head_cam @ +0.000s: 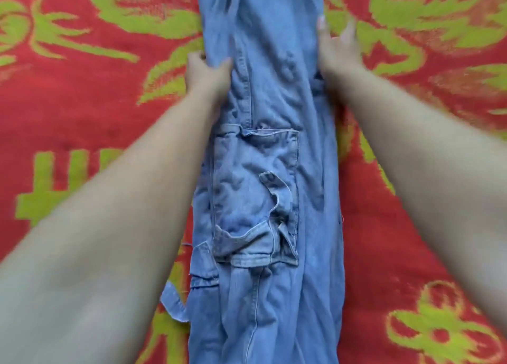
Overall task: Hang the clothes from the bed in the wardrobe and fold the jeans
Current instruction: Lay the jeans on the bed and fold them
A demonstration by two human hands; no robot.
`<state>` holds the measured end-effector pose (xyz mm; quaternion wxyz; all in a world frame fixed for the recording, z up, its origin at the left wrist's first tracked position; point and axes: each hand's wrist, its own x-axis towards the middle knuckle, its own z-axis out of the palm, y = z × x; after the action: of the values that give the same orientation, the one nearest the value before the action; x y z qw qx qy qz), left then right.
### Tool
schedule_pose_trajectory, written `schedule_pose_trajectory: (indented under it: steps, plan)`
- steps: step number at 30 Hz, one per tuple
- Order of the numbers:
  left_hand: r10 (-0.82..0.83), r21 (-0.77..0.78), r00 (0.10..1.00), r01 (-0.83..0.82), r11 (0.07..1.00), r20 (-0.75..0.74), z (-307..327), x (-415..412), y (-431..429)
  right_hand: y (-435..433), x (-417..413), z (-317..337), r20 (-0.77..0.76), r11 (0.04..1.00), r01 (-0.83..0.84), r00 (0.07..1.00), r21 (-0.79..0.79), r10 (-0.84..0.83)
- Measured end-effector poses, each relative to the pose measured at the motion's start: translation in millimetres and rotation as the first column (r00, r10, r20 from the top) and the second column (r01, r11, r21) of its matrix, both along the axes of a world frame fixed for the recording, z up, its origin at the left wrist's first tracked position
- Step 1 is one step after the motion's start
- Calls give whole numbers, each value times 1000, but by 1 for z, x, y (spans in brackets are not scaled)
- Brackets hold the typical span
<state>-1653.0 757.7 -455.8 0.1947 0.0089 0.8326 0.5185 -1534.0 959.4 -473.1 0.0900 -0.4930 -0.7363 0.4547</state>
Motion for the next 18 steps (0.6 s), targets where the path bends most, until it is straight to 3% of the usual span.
schedule_pose_trajectory:
  steps: [3, 6, 18]
  plan:
    - [-149, -111, 985, 139, 984, -83, -21, 12, -18, -48, 14, -11, -76, 985, -145, 985, 92, 153]
    - [-120, -41, 990, 117, 992, -79, -23, 8, -15, -35, 7, -22, -28, 964, -204, 977, 168, 212]
    - [-206, -40, 977, 205, 978, -47, -21, 8, -30, -48, 10, -19, 24, 950, -259, 966, 176, 258]
